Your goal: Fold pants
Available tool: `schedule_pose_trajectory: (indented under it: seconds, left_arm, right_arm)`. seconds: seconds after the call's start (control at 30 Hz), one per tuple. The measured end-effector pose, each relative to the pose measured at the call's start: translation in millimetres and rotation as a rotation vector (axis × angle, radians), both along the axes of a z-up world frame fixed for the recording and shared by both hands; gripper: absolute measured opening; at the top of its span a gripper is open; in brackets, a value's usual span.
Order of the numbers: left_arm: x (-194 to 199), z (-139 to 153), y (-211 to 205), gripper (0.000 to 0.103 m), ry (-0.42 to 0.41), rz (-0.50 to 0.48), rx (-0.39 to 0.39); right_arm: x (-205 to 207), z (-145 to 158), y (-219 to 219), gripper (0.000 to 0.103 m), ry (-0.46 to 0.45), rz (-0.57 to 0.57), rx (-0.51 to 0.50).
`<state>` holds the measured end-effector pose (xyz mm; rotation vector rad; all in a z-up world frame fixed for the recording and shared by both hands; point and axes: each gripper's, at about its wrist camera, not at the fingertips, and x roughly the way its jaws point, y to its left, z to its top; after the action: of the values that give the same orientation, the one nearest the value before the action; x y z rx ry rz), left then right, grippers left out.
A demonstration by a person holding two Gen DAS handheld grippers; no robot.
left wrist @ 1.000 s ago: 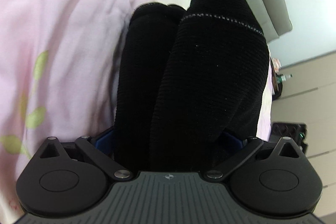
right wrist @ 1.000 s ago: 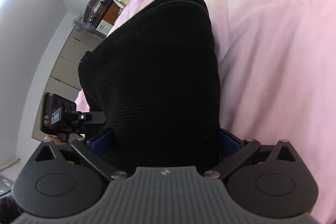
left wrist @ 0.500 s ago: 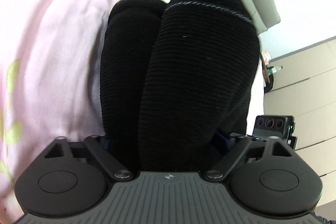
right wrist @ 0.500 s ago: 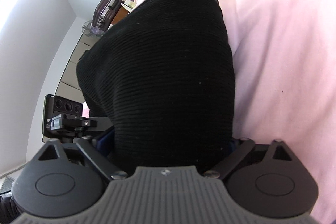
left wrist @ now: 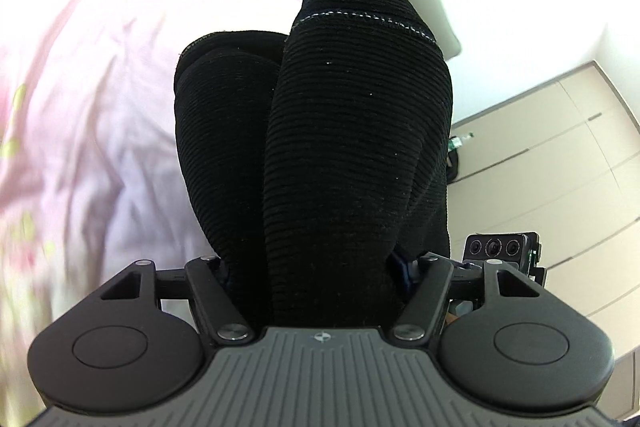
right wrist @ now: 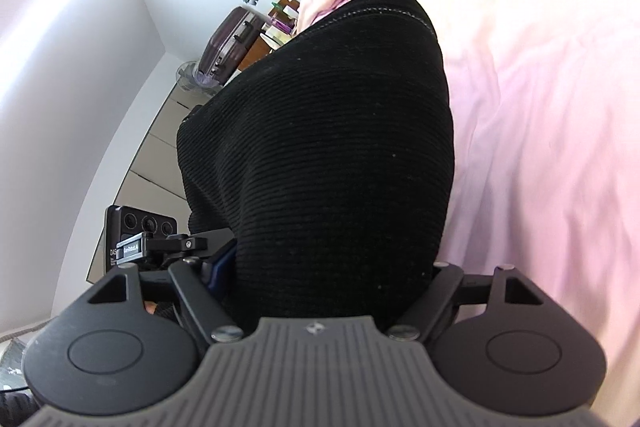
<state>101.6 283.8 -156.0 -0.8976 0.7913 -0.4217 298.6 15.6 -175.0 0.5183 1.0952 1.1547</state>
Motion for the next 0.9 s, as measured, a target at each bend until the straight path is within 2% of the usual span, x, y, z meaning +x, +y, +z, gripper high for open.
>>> schedule_pose_trajectory:
  seconds: [0.17, 0.33, 0.43, 0.6, 0.8, 0.9]
  left_arm:
    - [-10.1, -11.4, 5.0, 0.077, 0.021, -0.038, -0.005]
    - [7.6, -16.3, -9.6, 0.077, 0.043, -0.100, -0.031]
    - [28.4, -9.1, -30.0, 0.077, 0.037, -0.144, -0.028]
    - [79.7, 20.2, -96.2, 0.077, -0.026, -0.255, -0.001]
    - [167.9, 46.7, -212.6, 0.077, -0.098, -0.435, -0.006]
    - [215.0, 48.6, -277.5, 0.077, -0.122, -0.528, -0.004]
  right_arm:
    - [-54.7, 16.5, -32.8, 0.074, 0.021, -0.042, -0.029]
    - [-89.1, 27.5, -80.4, 0.074, 0.022, -0.096, -0.058]
    - [-92.4, 33.3, -111.5, 0.074, 0.016, -0.145, -0.060]
    - [-90.7, 52.6, -184.2, 0.074, -0.029, -0.259, -0.032]
    - [-77.0, 84.3, -302.1, 0.074, -0.111, -0.437, -0.043]
    - [-72.1, 87.5, -360.3, 0.074, -0.128, -0.534, -0.047]
